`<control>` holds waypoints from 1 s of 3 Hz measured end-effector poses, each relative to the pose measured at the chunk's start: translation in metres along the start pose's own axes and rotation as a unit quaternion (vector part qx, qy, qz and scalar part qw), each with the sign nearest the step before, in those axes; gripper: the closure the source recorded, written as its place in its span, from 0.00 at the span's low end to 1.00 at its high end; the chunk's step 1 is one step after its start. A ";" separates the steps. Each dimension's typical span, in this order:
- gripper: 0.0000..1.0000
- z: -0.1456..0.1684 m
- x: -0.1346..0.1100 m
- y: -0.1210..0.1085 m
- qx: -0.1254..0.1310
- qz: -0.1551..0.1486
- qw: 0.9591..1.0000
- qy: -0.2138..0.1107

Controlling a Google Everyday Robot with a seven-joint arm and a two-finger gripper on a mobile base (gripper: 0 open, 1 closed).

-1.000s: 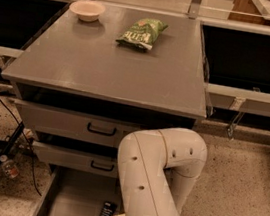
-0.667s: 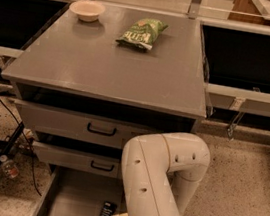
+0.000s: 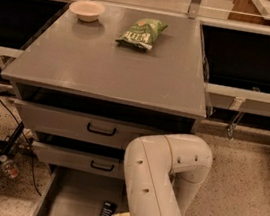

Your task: Pick rxbar blueberry from bottom drawer and place on counter

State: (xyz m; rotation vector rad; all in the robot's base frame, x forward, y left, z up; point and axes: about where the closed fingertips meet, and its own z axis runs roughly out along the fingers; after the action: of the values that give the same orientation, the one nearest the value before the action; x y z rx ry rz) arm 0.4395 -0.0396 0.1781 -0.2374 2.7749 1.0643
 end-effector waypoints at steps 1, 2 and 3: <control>0.00 0.014 -0.004 0.000 -0.018 -0.008 1.000 0.007; 0.00 0.017 -0.004 0.002 -0.020 -0.013 1.000 0.009; 0.00 0.038 -0.005 0.017 -0.036 -0.038 0.998 0.032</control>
Offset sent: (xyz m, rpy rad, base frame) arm 0.0105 0.0168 -0.0192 0.0622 0.0219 0.0425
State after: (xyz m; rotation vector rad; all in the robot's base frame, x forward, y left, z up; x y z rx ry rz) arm 0.4446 -0.0005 0.1623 -0.3901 2.7610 1.1573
